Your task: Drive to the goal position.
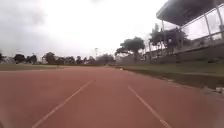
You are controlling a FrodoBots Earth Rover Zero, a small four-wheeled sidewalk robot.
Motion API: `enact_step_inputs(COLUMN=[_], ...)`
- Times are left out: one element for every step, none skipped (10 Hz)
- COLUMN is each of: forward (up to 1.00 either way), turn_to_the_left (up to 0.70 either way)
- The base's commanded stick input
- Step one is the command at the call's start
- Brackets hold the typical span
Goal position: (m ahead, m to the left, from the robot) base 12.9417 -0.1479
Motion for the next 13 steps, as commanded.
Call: enact_step_inputs(forward=[0.70, 0.70, 0.70, 0.70, 0.70, 0.70, 0.70, 0.70, 0.70, 0.70, 0.70, 0.70, 0.70], turn_to_the_left=[-0.35, -0.35, -0.22, -0.01, 0.00, -0.03, -0.22, -0.29, -0.13, 0.00, 0.00, 0.00, -0.07])
